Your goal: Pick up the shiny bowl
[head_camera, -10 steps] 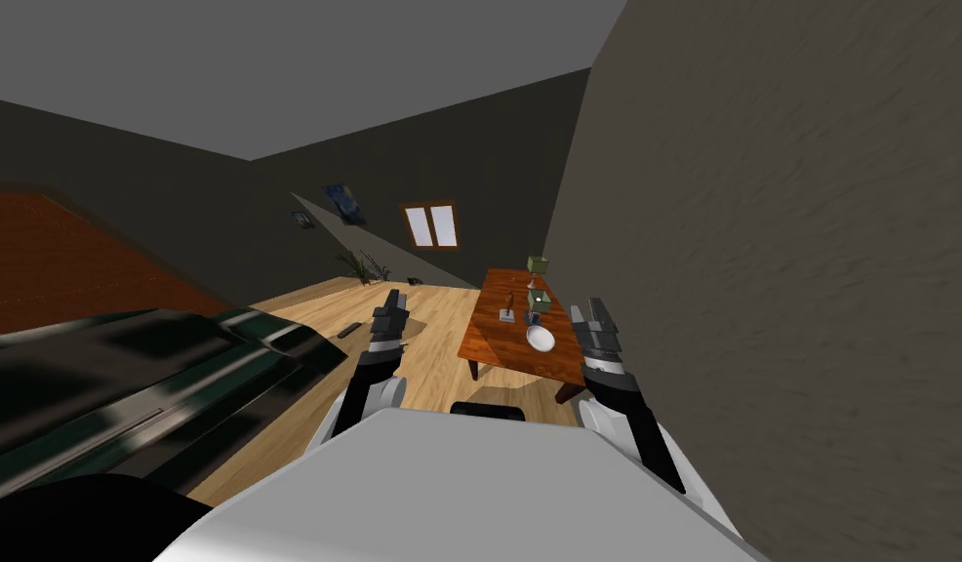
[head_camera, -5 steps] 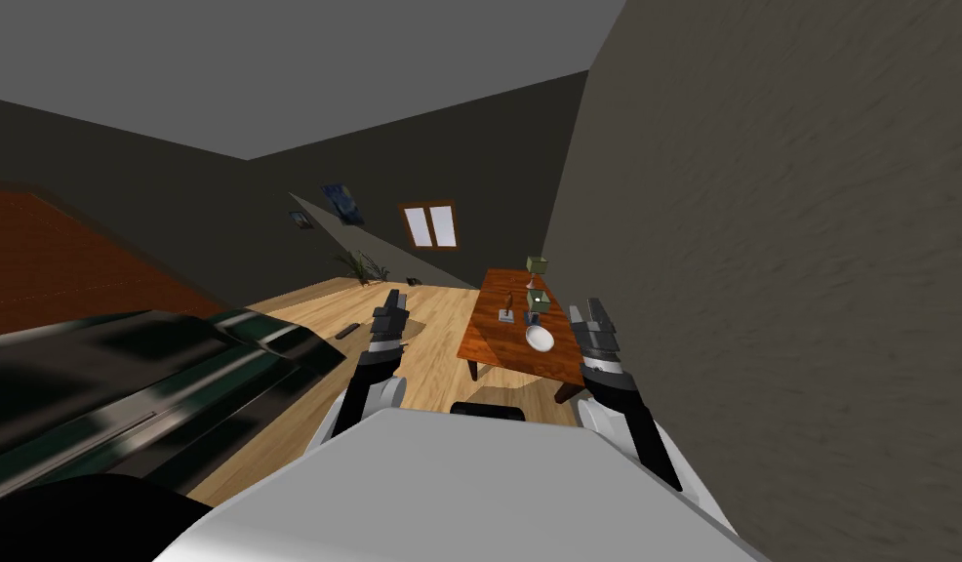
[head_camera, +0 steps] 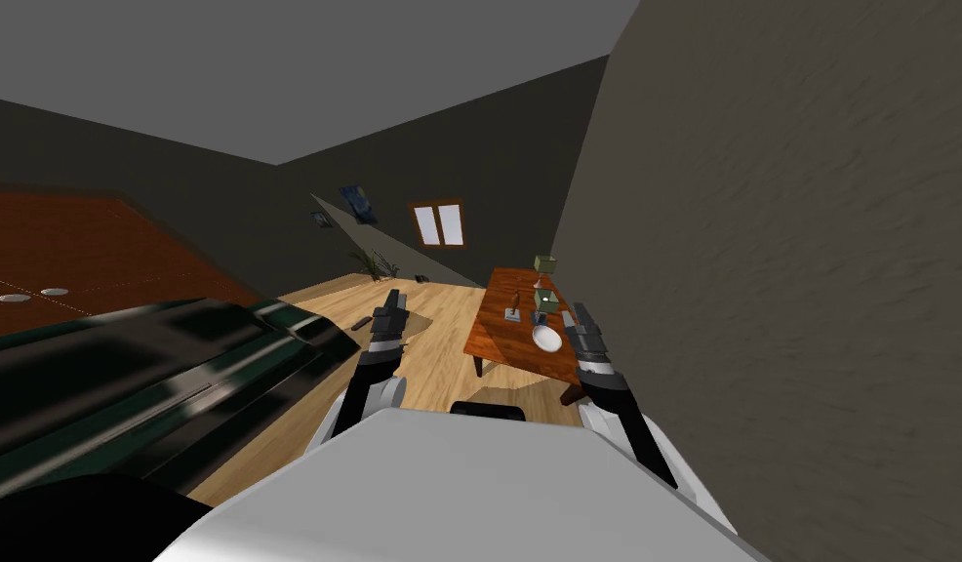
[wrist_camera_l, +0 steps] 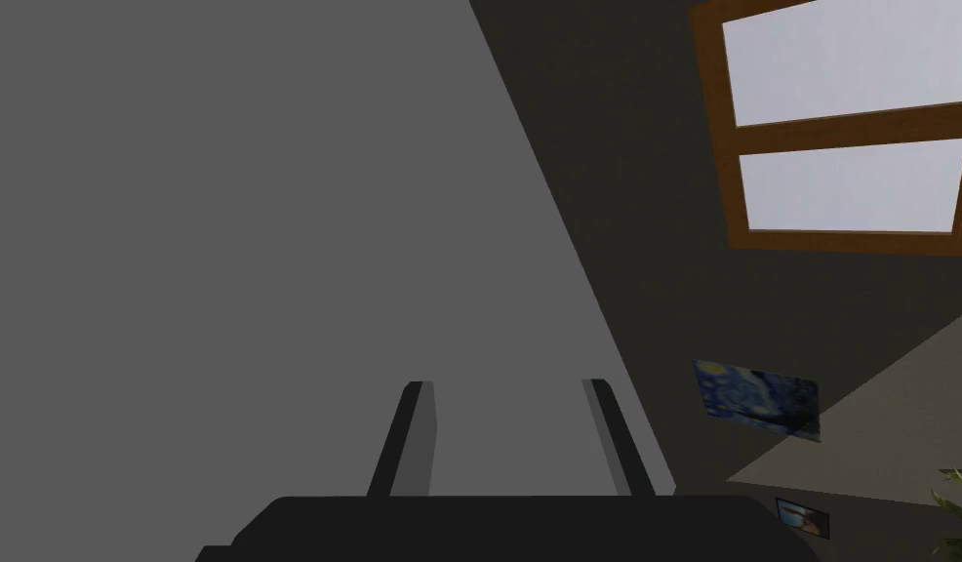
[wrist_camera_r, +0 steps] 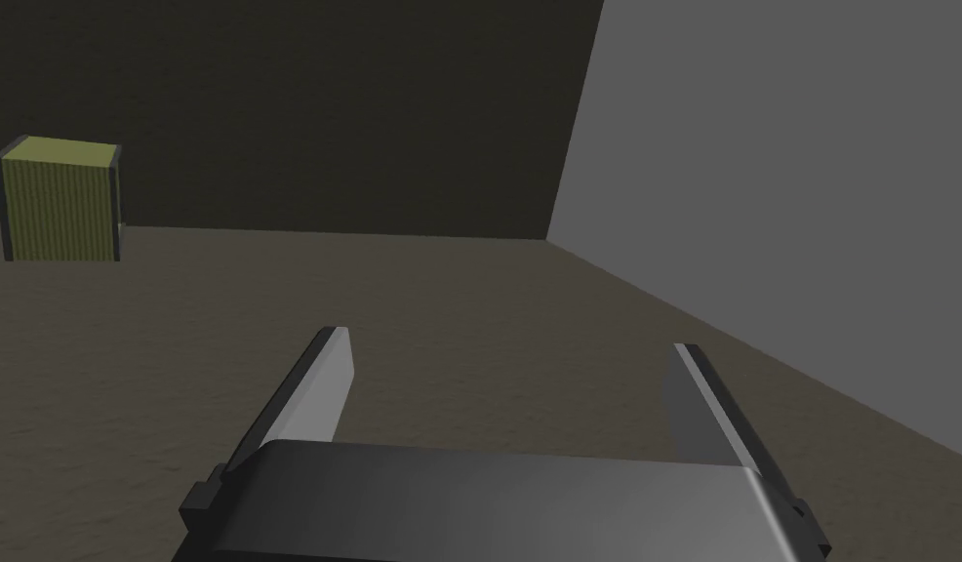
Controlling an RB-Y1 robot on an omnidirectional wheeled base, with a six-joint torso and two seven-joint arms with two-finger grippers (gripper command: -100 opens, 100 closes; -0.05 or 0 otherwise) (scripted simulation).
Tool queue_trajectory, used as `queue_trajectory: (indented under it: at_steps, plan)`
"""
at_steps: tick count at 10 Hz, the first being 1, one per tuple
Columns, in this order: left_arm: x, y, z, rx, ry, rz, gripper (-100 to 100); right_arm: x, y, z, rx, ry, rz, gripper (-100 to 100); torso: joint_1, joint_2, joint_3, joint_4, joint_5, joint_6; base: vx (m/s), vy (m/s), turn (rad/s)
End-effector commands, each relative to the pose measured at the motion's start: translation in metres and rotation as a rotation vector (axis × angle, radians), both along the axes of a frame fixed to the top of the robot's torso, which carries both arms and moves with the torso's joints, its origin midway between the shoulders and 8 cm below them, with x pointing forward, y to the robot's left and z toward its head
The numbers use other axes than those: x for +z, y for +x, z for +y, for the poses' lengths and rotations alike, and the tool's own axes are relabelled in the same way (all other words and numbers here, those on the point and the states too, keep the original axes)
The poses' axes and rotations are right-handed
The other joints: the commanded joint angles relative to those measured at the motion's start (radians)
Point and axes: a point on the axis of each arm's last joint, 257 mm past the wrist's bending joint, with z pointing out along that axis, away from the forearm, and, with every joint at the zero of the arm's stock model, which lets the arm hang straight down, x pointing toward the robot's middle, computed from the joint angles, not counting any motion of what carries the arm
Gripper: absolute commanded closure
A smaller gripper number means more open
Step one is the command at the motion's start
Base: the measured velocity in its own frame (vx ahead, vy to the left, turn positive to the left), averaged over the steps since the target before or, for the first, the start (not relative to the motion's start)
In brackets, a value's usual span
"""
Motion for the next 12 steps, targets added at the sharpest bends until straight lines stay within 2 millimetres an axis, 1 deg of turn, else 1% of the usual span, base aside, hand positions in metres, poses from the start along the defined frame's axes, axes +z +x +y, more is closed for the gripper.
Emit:
queue_trajectory:
  at_steps: [1,3,4,7,8,9,12]
  plan:
    - [0.0,0.0,0.0,0.0,0.0,0.0,0,-0.023,0.004,0.005,0.018,-0.06,0.047,-100,0.0,0.0,0.0,0.0,0.0,0.0,-0.076,0.064,0.2]
    - [0.0,0.0,0.0,0.0,0.0,0.0,0,-0.051,0.008,0.013,0.046,-0.148,0.109,-100,-0.001,-0.001,0.0,0.0,0.0,0.0,-0.067,0.062,0.195]
    - [0.0,0.0,0.0,0.0,0.0,0.0,0,-0.055,0.008,0.013,0.044,-0.15,0.116,-100,0.0,-0.001,-0.001,0.0,0.0,0.0,-0.05,0.032,0.081]
    - [0.0,0.0,0.0,0.0,0.0,0.0,0,-0.11,0.008,0.02,0.093,-0.299,0.23,-100,0.0,-0.001,0.0,0.0,0.0,0.0,-0.068,0.068,0.218]
    - [0.0,0.0,0.0,0.0,0.0,0.0,0,-0.116,0.008,0.02,0.092,-0.311,0.242,-100,0.0,-0.001,0.0,0.0,0.0,0.0,-0.031,0.032,0.103]
    - [0.0,0.0,0.0,0.0,0.0,0.0,0,-0.139,0.006,0.02,0.11,-0.368,0.288,-100,-0.003,-0.003,-0.001,0.0,0.0,0.001,-0.04,0.042,0.132]
    - [0.0,0.0,0.0,0.0,0.0,0.0,0,-0.139,0.006,0.02,0.11,-0.369,0.288,-100,-0.004,-0.004,-0.002,-0.001,-0.001,0.001,-0.015,0.015,0.048]
